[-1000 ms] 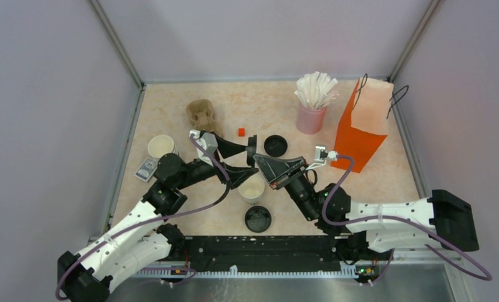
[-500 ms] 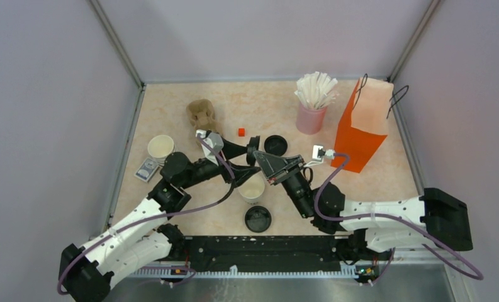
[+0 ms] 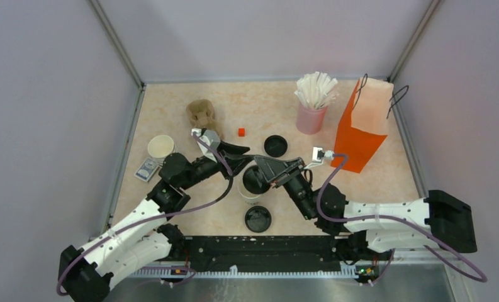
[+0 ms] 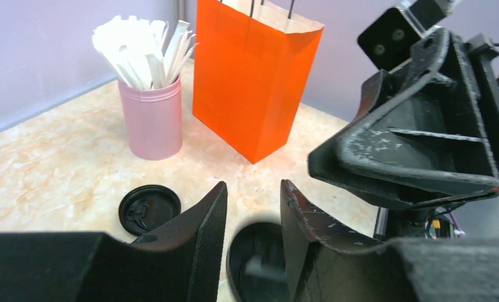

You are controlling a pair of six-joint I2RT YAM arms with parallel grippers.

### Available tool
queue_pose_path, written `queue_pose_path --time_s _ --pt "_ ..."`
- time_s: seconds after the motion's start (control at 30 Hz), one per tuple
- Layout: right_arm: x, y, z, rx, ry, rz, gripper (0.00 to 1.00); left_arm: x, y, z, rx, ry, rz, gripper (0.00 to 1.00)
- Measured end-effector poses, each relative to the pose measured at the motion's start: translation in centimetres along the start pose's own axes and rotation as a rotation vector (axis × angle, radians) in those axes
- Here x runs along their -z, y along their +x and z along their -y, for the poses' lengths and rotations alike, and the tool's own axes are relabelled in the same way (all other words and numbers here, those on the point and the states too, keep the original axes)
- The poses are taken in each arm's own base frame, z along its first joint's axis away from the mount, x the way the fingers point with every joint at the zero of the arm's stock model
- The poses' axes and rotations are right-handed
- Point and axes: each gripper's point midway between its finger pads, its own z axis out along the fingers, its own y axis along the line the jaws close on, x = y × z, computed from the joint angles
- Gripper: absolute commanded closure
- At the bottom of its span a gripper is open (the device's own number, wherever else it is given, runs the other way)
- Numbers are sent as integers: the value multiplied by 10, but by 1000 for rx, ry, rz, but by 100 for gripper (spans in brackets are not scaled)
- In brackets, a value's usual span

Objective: Pack the takeout coffee

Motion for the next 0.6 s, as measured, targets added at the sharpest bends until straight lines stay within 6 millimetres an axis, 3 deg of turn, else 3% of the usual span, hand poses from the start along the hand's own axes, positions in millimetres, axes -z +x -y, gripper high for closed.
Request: queue_pose_path --time_s 0.2,0.33,0.5,0.6 --pt "15 -10 2 90 26 -51 67 1 7 -18 29 -107 -25 69" --pt "28 -12 11 209 84 -136 58 3 14 -36 51 -211 -82 54" --pt "42 -7 33 375 223 -283 58 3 -3 -49 54 -311 -133 38" --pt "57 2 51 453 286 -387 56 5 -9 -45 35 -299 -178 32"
